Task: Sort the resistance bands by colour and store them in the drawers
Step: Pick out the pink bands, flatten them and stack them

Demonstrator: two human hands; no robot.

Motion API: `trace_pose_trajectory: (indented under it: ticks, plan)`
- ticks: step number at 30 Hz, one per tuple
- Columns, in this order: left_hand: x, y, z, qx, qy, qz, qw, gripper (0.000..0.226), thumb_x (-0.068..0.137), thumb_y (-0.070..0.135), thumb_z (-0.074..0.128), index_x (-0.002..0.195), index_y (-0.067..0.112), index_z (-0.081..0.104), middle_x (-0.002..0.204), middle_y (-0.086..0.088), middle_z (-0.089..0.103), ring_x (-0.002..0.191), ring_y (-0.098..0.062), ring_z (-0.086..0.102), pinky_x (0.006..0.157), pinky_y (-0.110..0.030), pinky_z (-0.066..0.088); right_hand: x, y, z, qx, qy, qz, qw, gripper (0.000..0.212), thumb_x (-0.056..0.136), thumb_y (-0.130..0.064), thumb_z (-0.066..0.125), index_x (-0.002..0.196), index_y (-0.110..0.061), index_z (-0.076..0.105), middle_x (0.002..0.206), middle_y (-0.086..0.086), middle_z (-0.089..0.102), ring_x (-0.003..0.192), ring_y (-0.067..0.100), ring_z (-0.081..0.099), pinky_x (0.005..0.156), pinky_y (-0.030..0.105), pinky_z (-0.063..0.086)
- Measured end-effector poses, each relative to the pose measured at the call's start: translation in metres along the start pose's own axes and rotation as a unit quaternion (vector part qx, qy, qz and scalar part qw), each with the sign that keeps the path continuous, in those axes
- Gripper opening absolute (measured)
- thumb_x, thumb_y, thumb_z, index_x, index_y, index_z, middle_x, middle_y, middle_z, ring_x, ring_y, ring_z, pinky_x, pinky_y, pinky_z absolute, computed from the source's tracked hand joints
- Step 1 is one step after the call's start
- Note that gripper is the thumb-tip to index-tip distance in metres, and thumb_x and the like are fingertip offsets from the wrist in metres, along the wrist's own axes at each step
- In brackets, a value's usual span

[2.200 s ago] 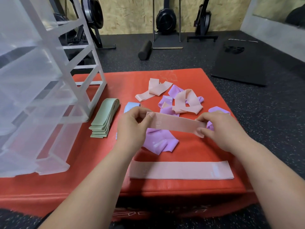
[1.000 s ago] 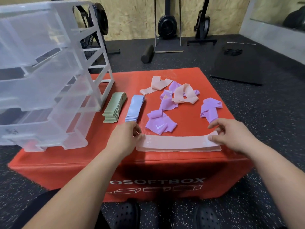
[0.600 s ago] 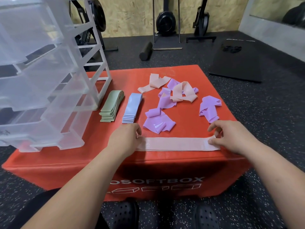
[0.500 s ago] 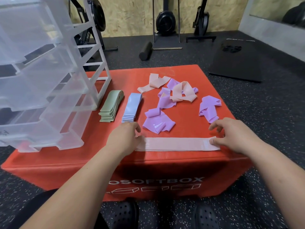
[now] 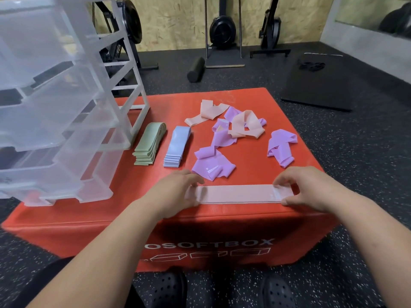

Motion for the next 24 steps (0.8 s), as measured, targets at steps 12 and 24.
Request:
trace_pose_trajectory:
  ticks: [12, 24]
  plan:
    - [0.025, 0.006, 0.005, -0.017, 0.095, 0.002, 0.995, 0.046, 0.090, 0.056, 0.074, 0.129, 0.033, 0.067, 0.115, 0.013, 0.064, 0.108, -0.014, 0.055, 0.085, -0.032, 0.047, 0.023, -0.007, 0.000, 0.019, 0.076, -0.026, 0.997, 0.038, 0.083, -0.053, 0.080, 0.118, -0.043, 0.068, 0.120, -0.021, 0.063, 0.111, 0.006, 0.061, 0.098, 0.033, 0.049]
    - [0.087, 0.005, 0.006, -0.071, 0.177, -0.010, 0.982, 0.033, 0.093, 0.035, 0.073, 0.126, 0.028, 0.071, 0.122, 0.008, 0.065, 0.111, -0.020, 0.054, 0.090, -0.029, 0.041, 0.118, -0.040, 0.000, -0.005, 0.106, -0.041, 0.993, 0.066, 0.089, -0.056, 0.072, 0.149, -0.038, 0.051, 0.162, -0.008, 0.037, 0.149, 0.019, 0.030, 0.122, 0.038, 0.029]
Point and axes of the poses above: each hand's wrist, its own x-axis towards the middle knuckle, its own z-axis out of the palm, y = z × x, the point moved 2 cm from there along x, towards the middle knuckle
